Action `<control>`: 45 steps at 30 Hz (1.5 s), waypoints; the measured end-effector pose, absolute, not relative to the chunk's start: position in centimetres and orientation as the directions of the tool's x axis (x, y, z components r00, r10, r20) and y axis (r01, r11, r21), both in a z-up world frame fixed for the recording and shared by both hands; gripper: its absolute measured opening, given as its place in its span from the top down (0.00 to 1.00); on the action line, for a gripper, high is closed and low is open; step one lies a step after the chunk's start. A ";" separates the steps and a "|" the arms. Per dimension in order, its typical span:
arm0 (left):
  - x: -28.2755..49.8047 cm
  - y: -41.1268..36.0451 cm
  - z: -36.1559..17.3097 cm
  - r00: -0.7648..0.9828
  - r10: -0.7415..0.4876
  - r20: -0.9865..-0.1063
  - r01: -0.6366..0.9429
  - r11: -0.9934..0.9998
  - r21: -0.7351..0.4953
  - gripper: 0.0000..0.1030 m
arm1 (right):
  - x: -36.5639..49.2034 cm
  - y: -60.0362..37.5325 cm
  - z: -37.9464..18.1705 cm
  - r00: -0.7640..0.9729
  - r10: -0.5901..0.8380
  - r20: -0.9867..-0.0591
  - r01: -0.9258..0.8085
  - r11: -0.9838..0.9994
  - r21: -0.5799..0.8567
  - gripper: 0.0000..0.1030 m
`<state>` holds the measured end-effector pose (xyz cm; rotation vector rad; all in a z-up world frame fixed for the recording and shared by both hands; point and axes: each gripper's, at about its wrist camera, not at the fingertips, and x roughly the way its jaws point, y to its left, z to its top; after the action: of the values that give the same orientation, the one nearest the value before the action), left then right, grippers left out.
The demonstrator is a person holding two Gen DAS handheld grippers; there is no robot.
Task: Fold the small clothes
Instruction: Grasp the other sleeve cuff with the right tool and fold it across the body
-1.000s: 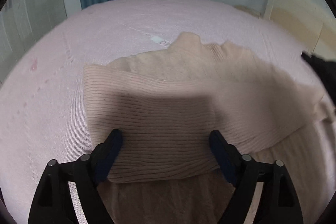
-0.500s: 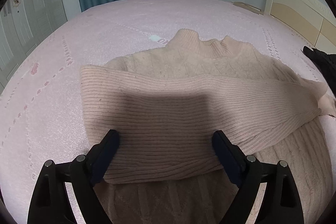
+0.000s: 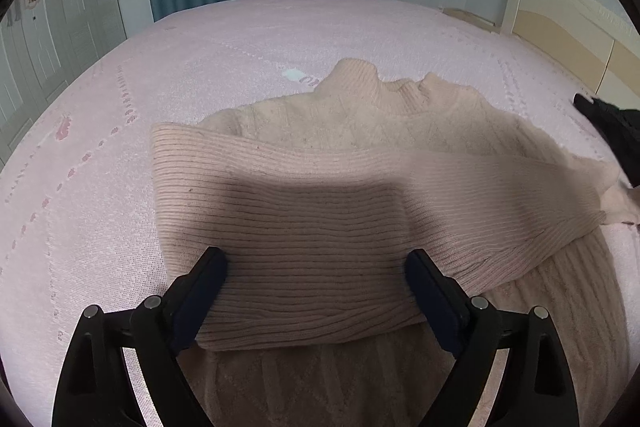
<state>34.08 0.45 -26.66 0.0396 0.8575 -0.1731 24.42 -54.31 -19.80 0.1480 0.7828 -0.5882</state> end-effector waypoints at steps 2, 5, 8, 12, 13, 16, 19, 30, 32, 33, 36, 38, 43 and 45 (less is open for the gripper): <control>33.8 1.0 -26.4 0.647 -0.161 -0.745 0.168 0.984 -0.066 0.12 | 25.0 -51.5 -17.2 0.592 -0.472 -0.654 0.519 0.844 -0.139 0.95; 33.6 2.0 -25.9 0.636 -0.212 -0.742 0.174 0.976 -0.130 0.12 | 26.4 -47.6 -13.8 0.626 -0.485 -0.611 0.478 0.857 -0.190 0.95; 32.9 3.7 -24.8 0.616 -0.242 -0.749 0.171 0.970 -0.173 0.11 | 28.0 -42.3 -10.0 0.691 -0.449 -0.566 0.406 0.889 -0.210 0.95; 30.6 8.1 -22.5 0.637 -0.237 -0.734 0.114 0.970 -0.214 0.11 | 30.4 -33.3 -6.7 0.775 -0.345 -0.530 0.278 0.938 -0.205 0.95; 29.9 9.5 -21.9 0.649 -0.224 -0.727 0.096 0.972 -0.214 0.11 | 31.3 -30.5 -6.3 0.790 -0.304 -0.532 0.230 0.952 -0.201 0.95; 27.9 14.3 -20.5 0.673 -0.209 -0.709 0.040 0.968 -0.248 0.11 | 33.4 -23.0 -6.2 0.820 -0.190 -0.540 0.101 0.977 -0.189 0.95; 26.0 18.6 -20.2 0.680 -0.189 -0.709 -0.018 0.962 -0.273 0.11 | 34.9 -14.7 -7.5 0.822 -0.053 -0.566 -0.043 0.987 -0.156 0.94; 24.2 20.8 -21.4 0.652 -0.217 -0.727 0.028 0.965 -0.262 0.11 | 35.2 -7.4 -18.7 0.675 0.161 -0.720 -0.222 0.975 0.009 0.54; 25.2 19.5 -21.8 0.645 -0.265 -0.716 0.045 0.949 -0.311 0.13 | 34.7 -10.8 -18.2 0.691 0.096 -0.716 -0.171 0.985 -0.032 0.54; 25.5 18.6 -21.8 0.642 -0.290 -0.710 0.059 0.942 -0.331 0.13 | 34.2 -12.7 -18.1 0.702 0.057 -0.710 -0.134 0.990 -0.053 0.52; 27.5 14.9 -21.9 0.644 -0.337 -0.687 0.121 0.932 -0.343 0.13 | 32.6 -18.3 -18.1 0.708 -0.047 -0.705 -0.025 0.995 -0.092 0.51; 29.4 12.0 -21.8 0.649 -0.358 -0.672 0.153 0.926 -0.346 0.18 | 31.8 -21.8 -18.5 0.691 -0.092 -0.717 0.037 0.995 -0.092 0.50; 33.1 8.0 -23.2 0.592 -0.450 -0.668 0.162 0.879 -0.449 0.46 | 29.5 -27.9 -21.4 0.658 -0.133 -0.741 0.148 0.988 -0.045 0.50; 33.9 7.4 -24.7 0.566 -0.417 -0.711 0.090 0.889 -0.450 0.50 | 29.0 -28.9 -22.4 0.657 -0.105 -0.747 0.155 0.988 -0.002 0.50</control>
<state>33.90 7.43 -24.71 -0.3878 0.9267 -0.3070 29.02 -28.94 -22.45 0.0635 0.8419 -0.1474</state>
